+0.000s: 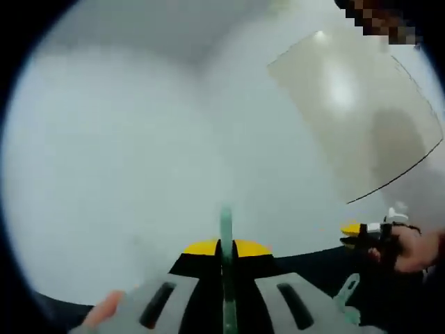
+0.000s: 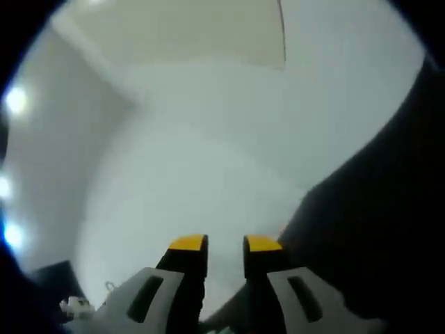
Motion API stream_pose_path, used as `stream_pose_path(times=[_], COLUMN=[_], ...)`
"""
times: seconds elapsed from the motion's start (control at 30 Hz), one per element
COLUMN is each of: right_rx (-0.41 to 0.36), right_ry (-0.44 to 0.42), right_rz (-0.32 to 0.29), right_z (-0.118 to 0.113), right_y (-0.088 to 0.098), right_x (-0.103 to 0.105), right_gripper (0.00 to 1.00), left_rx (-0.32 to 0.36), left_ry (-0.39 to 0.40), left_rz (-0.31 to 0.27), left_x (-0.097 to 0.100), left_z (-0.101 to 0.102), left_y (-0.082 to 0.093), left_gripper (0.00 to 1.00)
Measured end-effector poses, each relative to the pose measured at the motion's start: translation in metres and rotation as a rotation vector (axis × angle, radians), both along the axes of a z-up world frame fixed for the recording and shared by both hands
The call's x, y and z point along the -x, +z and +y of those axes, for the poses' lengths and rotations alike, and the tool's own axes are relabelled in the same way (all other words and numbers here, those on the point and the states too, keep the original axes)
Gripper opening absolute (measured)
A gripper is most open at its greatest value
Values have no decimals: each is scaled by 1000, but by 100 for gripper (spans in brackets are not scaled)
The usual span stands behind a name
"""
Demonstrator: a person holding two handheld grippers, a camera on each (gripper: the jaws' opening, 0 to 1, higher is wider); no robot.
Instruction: Pick up the broom and sweep the trash on the tabletop into the dustpan.
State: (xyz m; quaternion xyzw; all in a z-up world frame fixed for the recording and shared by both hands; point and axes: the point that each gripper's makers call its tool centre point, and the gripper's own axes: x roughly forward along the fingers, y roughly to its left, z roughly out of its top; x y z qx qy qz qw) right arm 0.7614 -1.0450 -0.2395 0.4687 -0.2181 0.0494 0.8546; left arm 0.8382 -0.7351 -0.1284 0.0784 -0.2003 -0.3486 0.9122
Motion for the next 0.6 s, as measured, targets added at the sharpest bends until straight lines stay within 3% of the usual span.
stream_pose_path(times=[0.07, 0.23, 0.3, 0.37, 0.5, 0.53, 0.6], right_rx=[-2, -8, -12, -14, -21, -21, -24], right_ry=[1, 1, 3, 1, 4, 4, 10], right_rz=[-1, -4, -7, -8, -9, -10, -11], right_z=[0, -1, -1, -2, -2, -3, -2], right_y=[0, 0, 0, 0, -1, -1, -1], right_x=[0, 0, 1, 1, 1, 1, 1], right_gripper=[22, 22, 22, 22, 22, 22, 22], left_rx=[-57, -240, -232, -242, -284, -248, -274], left_ry=[-21, -55, -90, -99, -98, -147, -97], left_rz=[-22, -30, -11, 58, 147, 124, 162], left_x=[-17, -66, -80, -89, -88, -80, -76], left_z=[1, -9, -14, -20, -27, -33, -26], left_y=[-5, -42, -50, -65, -94, -89, -91], left_gripper=[4, 4, 4, 4, 4, 4, 4])
